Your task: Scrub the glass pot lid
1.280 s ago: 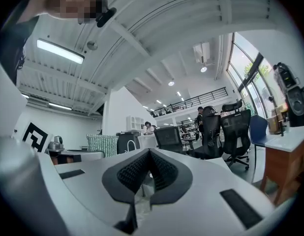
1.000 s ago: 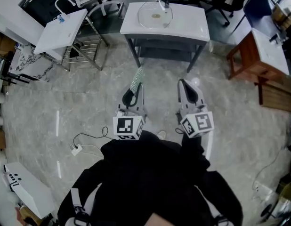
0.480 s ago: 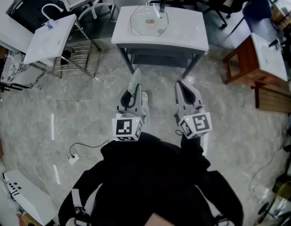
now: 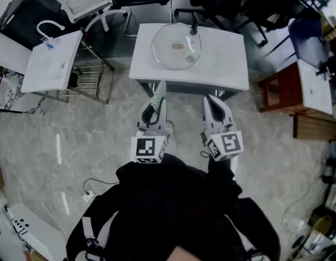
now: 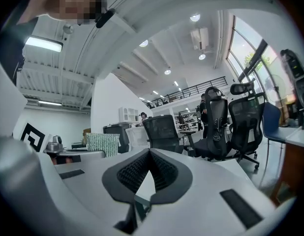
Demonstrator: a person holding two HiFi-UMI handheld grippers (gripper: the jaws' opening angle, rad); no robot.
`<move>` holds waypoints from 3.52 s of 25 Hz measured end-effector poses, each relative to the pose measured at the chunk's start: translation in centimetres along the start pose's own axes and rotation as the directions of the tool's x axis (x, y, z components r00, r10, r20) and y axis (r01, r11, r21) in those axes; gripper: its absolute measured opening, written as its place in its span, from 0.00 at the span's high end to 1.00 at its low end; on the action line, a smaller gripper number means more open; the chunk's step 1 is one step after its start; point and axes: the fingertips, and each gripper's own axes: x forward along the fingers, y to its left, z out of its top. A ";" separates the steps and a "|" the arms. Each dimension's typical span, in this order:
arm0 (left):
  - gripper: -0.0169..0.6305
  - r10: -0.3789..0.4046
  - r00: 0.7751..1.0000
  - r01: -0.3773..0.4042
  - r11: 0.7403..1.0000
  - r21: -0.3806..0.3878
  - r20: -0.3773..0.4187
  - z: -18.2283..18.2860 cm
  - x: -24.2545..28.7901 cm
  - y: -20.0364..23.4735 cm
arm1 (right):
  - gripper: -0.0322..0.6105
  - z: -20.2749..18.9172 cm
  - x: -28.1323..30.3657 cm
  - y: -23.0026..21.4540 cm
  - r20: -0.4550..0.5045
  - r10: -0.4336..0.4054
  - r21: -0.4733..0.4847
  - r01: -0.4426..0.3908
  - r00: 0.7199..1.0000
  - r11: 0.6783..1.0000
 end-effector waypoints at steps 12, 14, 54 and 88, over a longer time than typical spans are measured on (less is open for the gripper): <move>0.87 -0.073 0.995 0.074 0.997 0.012 -0.060 1.6 16.9 9.0 | 0.97 1.0 17.0 -6.4 -0.046 -0.074 0.024 0.075 0.996 0.997; 0.87 -0.083 0.995 0.084 0.996 0.001 -0.061 1.7 18.7 9.9 | 0.97 1.0 18.7 -7.1 -0.048 -0.086 0.021 0.087 0.995 0.996; 0.87 0.030 0.955 0.001 0.995 0.104 -0.295 -10.1 36.2 12.1 | 0.97 -8.0 31.3 -18.8 -0.109 0.049 0.095 -0.038 0.993 0.995; 0.87 0.210 0.870 -0.082 0.954 0.289 -0.445 -20.8 47.4 19.8 | 0.97 -15.5 35.4 -21.2 -0.238 -0.038 0.125 0.069 0.971 0.990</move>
